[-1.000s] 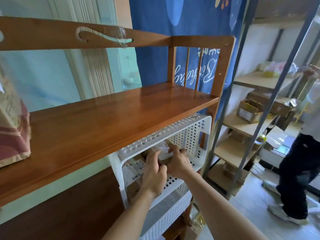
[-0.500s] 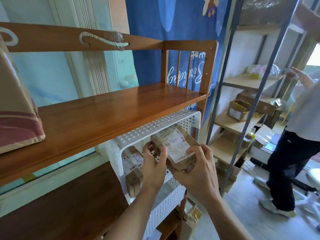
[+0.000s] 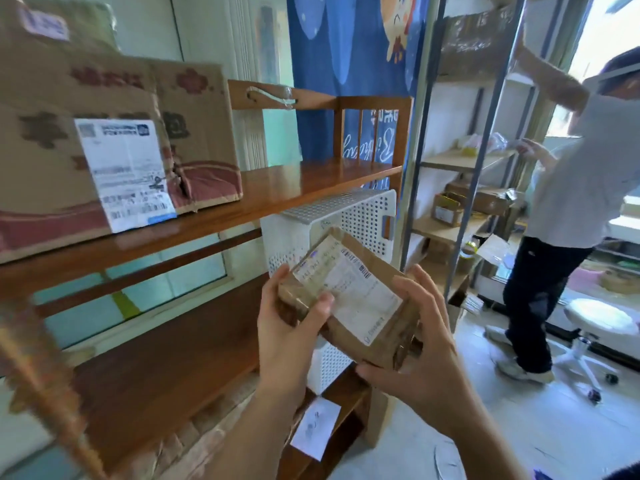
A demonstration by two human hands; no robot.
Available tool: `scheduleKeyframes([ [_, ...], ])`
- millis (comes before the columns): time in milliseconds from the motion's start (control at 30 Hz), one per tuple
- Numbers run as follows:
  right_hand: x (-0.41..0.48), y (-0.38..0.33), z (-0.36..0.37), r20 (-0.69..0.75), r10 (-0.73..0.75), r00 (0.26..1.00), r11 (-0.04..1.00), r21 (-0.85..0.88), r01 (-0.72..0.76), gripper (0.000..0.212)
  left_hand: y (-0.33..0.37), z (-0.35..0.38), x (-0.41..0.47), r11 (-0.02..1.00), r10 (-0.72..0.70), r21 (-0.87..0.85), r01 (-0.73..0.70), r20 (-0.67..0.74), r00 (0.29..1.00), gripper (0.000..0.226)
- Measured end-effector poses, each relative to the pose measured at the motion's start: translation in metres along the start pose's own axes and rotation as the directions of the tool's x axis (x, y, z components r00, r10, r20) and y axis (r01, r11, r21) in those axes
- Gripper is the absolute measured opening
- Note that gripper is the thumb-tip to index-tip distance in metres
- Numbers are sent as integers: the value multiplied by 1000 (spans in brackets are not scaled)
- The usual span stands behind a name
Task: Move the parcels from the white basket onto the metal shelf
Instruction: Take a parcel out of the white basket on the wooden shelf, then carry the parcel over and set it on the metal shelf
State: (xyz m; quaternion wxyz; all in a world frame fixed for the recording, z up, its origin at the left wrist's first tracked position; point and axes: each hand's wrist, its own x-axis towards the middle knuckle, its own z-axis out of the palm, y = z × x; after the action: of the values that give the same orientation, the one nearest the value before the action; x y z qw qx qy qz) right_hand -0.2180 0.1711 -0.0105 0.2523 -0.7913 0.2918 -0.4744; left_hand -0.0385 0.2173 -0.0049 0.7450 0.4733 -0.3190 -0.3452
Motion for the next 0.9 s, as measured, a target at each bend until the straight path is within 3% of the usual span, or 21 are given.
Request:
scheduleKeyframes([
  [100, -51, -59, 34, 65, 87, 994, 922, 373, -105, 99, 34, -58, -63, 997, 74, 5, -74, -29, 997, 64],
  [167, -75, -93, 58, 86, 204, 975, 750, 627, -212, 85, 57, -95, -99, 994, 107, -8, -108, -56, 993, 57],
  [233, -91, -127, 79, 159, 275, 948, 612, 731, -301, 73, 82, -129, -130, 988, 154, 36, -152, -63, 986, 54],
  [367, -114, -191, 116, 302, 211, 930, 509, 778, -368, 82, 133, -185, -176, 950, 309, 89, -299, -139, 941, 69],
  [467, -137, -231, 140, 385, 121, 915, 434, 808, -398, 70, 157, -207, -213, 936, 351, 73, -343, -217, 911, 70],
  [600, -155, -271, 155, 468, 51, 882, 430, 787, -442, 61, 184, -232, -265, 941, 338, 52, -335, -229, 913, 52],
  [733, -158, -312, 164, 561, -30, 827, 482, 733, -480, 67, 210, -253, -315, 916, 395, 185, -357, -252, 883, 56],
  [900, -188, -360, 198, 643, -113, 758, 361, 737, -571, 60, 230, -291, -368, 924, 373, 238, -299, -394, 840, 69],
])
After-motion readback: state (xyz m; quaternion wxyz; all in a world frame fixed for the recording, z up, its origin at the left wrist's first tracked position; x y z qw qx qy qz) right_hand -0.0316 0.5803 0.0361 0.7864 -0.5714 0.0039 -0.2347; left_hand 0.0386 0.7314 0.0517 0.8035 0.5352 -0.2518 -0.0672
